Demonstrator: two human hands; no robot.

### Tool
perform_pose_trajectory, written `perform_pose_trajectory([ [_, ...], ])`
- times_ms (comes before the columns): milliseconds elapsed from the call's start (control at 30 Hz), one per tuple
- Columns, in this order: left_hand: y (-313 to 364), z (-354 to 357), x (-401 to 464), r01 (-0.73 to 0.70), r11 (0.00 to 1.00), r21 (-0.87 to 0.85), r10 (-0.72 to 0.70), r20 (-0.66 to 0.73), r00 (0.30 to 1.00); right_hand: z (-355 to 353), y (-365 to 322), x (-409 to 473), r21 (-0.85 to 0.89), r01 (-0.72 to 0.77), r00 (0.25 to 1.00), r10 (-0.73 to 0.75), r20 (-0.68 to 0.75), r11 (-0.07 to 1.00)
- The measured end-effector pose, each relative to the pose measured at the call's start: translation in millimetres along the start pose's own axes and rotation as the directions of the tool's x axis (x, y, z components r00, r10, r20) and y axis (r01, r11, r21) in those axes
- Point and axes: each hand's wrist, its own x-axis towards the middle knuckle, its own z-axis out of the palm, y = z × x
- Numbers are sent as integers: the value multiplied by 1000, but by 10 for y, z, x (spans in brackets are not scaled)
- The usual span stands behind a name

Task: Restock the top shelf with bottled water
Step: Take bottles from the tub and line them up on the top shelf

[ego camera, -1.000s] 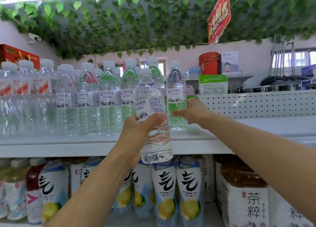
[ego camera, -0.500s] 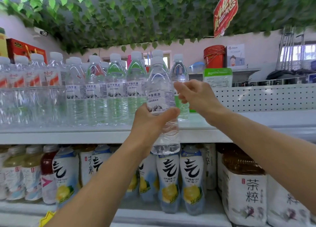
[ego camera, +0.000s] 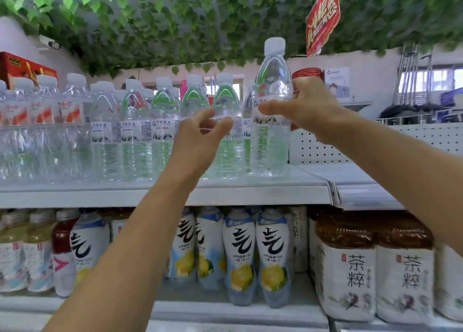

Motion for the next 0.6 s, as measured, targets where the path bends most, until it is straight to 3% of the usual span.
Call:
perform_pose_trajectory([
  [133, -325, 136, 51, -65, 966, 249, 80, -49, 996, 169, 210, 149, -33, -37, 999, 36, -4, 999],
  [300, -611, 300, 97, -233, 691, 684, 394, -87, 915, 342, 370, 298, -63, -68, 998, 68, 3, 996],
  [367, -667, 319, 132, -242, 641, 728, 406, -55, 912, 360, 412, 271, -89, -65, 998, 67, 18, 994],
  [467, -766, 339, 149, -224, 646, 729, 343, -16, 939, 403, 517, 0, -216, -136, 987, 150, 52, 967],
  [600, -881, 341, 125, -242, 667, 704, 370, -32, 928, 478, 718, -290, -296, -210, 975, 220, 2, 932],
])
